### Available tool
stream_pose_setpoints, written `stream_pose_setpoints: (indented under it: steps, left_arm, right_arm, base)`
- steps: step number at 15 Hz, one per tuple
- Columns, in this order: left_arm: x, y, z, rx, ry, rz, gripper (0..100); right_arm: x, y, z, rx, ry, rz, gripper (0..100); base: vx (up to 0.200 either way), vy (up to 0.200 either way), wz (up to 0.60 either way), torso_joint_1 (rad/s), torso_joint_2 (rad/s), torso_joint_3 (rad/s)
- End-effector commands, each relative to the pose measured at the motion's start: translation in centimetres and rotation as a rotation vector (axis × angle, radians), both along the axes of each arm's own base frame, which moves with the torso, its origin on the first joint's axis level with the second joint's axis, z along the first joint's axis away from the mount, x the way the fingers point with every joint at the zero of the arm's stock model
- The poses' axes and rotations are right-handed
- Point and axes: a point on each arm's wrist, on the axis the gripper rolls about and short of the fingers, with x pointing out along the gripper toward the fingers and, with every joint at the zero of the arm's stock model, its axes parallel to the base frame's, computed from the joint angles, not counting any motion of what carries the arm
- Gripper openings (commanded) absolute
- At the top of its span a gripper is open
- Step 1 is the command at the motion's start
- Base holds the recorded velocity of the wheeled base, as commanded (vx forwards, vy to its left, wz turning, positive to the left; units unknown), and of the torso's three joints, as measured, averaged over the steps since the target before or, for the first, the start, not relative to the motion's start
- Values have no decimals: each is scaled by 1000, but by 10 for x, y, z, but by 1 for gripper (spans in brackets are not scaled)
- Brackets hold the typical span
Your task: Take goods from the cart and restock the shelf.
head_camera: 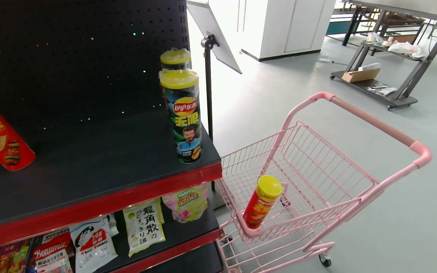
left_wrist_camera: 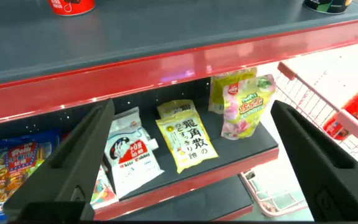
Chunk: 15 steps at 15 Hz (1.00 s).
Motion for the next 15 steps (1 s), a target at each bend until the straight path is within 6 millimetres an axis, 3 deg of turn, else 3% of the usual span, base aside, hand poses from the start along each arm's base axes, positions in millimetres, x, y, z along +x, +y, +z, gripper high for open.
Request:
stream_pose_setpoints:
  steps: [1, 8, 15]
  left_arm:
    - [0, 0, 0, -1, 1, 1, 100]
    - [0, 0, 0, -1, 1, 2, 100]
    - [0, 0, 0, -2, 1, 1, 100]
  right_arm:
    - [0, 0, 0, 1, 0, 1, 100]
    - [0, 0, 0, 2, 0, 1, 100]
    - [0, 0, 0, 2, 0, 0, 100]
  base:
    - [0, 0, 0, 0, 0, 0]
    - [0, 0, 0, -100, 270, 167]
    - [0, 0, 0, -168, 493, 315]
